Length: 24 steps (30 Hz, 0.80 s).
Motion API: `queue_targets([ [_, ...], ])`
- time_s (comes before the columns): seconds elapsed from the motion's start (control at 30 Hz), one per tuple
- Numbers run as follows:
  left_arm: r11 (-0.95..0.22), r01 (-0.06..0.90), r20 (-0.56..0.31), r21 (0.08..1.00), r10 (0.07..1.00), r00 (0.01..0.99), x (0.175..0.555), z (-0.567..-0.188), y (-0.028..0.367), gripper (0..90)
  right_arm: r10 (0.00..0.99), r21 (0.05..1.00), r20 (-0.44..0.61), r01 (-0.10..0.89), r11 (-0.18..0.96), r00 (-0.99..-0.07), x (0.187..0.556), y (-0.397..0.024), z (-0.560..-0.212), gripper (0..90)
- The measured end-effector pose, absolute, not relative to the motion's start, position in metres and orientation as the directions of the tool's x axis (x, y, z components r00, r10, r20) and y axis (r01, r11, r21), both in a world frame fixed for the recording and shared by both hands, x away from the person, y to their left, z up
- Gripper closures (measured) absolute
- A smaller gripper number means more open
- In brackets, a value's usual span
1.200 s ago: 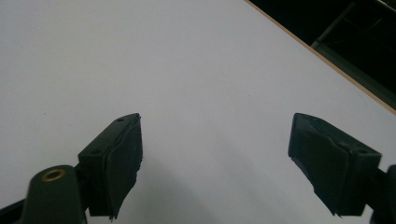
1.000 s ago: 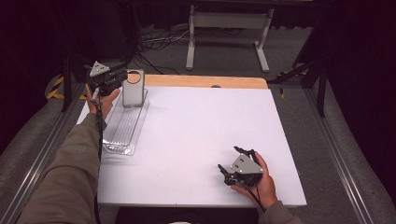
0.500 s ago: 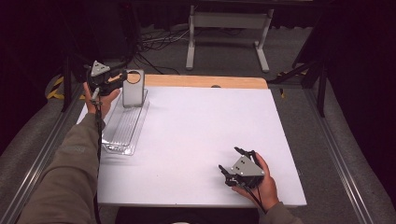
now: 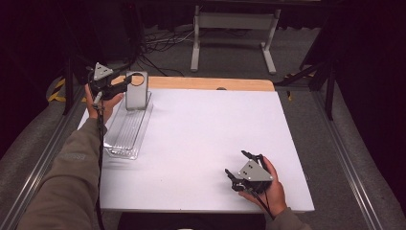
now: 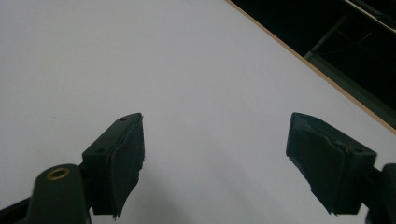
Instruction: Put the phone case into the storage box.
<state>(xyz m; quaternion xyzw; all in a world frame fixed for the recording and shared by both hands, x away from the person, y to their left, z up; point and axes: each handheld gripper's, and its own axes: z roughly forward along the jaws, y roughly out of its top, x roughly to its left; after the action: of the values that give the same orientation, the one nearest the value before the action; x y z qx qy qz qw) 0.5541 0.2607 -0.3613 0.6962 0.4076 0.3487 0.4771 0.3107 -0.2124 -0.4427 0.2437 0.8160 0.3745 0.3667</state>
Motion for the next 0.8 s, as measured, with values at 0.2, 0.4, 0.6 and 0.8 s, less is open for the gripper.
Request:
queue_targets([
  [0.2,-0.208,0.199,0.106,0.958,0.898,0.428,0.545,-0.356,0.261,39.3,0.676,0.793,-0.411,0.126,0.596,-0.611,0.311,-0.213,-0.443,20.6],
  [0.4,-0.214,0.188,0.116,0.959,0.895,0.430,0.538,-0.356,0.261,34.3,0.677,0.796,-0.409,0.123,0.592,-0.611,0.311,-0.213,-0.442,20.6],
  [0.6,-0.214,0.181,0.114,0.960,0.888,0.445,0.531,-0.358,0.262,28.3,0.677,0.795,-0.408,0.125,0.593,-0.613,0.311,-0.213,-0.442,20.5],
  [0.8,-0.219,0.166,0.118,0.962,0.875,0.469,0.520,-0.360,0.261,23.9,0.677,0.795,-0.407,0.127,0.593,-0.613,0.312,-0.213,-0.443,20.6],
])
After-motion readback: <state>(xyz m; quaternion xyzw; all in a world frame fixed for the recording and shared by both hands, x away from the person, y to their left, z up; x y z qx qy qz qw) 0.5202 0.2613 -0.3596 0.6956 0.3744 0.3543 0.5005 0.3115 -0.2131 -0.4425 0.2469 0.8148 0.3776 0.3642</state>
